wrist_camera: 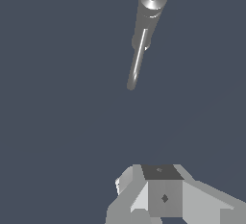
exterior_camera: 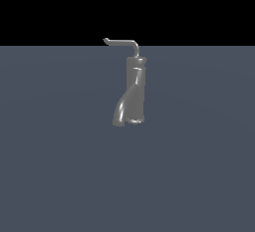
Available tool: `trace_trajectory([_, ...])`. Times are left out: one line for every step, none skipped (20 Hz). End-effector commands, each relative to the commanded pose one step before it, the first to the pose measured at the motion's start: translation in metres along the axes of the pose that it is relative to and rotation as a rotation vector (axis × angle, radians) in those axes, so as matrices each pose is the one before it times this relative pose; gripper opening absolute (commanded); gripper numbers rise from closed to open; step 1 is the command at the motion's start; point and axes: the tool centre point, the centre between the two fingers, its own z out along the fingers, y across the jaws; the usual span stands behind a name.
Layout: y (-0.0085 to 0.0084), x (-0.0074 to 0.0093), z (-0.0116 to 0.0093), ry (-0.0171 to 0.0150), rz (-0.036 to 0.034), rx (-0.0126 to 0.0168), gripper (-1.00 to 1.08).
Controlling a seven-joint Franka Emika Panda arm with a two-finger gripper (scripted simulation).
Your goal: Turn on the faucet by rotating a designated handle.
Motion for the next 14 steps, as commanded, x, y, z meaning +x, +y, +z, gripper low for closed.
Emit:
trace_trajectory([-0.00051, 0.00554, -0.00031, -0.00183, 0.02472, 0.00884, -1.00])
trace_trajectory([-0.00036, 0.00280, -0.00016, -0.00091, 0.01252, 0.00434, -1.00])
trace_trajectory([-0.00044, 0.00305, -0.00014, -0.00106, 0.01367, 0.00463, -1.00])
trace_trajectory([-0.00050, 0.00336, -0.00012, -0.00123, 0.01512, 0.00500, -1.00])
trace_trajectory([-0.00058, 0.00366, -0.00009, -0.00142, 0.01652, 0.00531, -1.00])
trace_trajectory([-0.00067, 0.00393, -0.00005, -0.00161, 0.01779, 0.00555, -1.00])
trace_trajectory([-0.00079, 0.00420, 0.00001, -0.00181, 0.01907, 0.00575, -1.00])
trace_trajectory([-0.00090, 0.00449, 0.00007, -0.00204, 0.02050, 0.00595, -1.00])
trace_trajectory([-0.00104, 0.00478, 0.00015, -0.00227, 0.02193, 0.00610, -1.00])
trace_trajectory([-0.00120, 0.00506, 0.00024, -0.00250, 0.02339, 0.00622, -1.00])
trace_trajectory([-0.00137, 0.00535, 0.00034, -0.00275, 0.02487, 0.00628, -1.00])
trace_trajectory([-0.00154, 0.00557, 0.00046, -0.00295, 0.02609, 0.00623, -1.00])
trace_trajectory([-0.00168, 0.00563, 0.00057, -0.00307, 0.02661, 0.00598, -1.00])
trace_trajectory([-0.00181, 0.00562, 0.00067, -0.00312, 0.02680, 0.00565, -1.00])
